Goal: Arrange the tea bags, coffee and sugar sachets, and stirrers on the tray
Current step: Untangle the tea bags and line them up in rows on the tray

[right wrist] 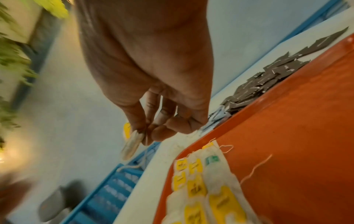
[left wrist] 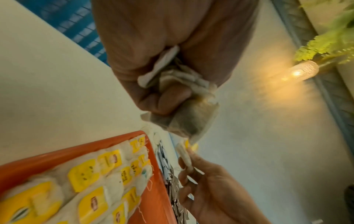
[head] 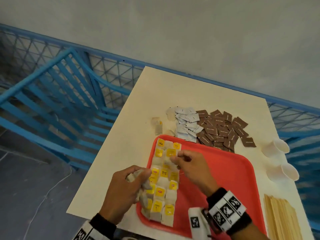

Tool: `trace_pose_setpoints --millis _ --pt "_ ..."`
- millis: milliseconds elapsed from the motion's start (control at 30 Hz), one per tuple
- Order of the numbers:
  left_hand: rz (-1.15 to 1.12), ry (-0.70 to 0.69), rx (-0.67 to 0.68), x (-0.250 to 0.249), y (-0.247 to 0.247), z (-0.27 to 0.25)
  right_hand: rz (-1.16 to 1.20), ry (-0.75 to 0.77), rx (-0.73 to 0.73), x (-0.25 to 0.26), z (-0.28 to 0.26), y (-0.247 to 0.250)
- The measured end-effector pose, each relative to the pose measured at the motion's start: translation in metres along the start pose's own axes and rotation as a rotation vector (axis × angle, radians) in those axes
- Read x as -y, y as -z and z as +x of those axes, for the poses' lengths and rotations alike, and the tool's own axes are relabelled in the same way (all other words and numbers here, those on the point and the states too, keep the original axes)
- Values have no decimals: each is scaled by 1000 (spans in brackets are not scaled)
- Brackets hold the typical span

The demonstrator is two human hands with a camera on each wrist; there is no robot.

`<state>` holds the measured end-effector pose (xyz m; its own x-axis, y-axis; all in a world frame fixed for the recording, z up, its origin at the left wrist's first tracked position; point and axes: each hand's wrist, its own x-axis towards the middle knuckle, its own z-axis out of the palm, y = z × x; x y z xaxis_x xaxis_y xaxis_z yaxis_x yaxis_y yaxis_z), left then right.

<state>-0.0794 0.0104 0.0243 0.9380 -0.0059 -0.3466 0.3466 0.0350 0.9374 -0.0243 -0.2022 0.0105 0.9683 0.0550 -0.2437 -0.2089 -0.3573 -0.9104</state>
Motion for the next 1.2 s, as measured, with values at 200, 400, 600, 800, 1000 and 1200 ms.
trace_pose_setpoints --millis 200,400,600,800,1000,1200 --pt "76 73 31 19 16 4 -111 -240 -86 -15 102 -12" --pt "170 53 23 24 24 6 -281 -333 -45 -32 134 -36" --pt "175 66 18 24 29 8 -500 -367 -147 -25 134 -36" --pt "-1 75 11 12 28 10 -634 -43 42 -25 125 -45" --pt "-368 158 49 -16 22 12 -533 120 -36 11 93 -27" --pt "-720 204 180 -42 -12 8 7 209 237 83 -44 10"
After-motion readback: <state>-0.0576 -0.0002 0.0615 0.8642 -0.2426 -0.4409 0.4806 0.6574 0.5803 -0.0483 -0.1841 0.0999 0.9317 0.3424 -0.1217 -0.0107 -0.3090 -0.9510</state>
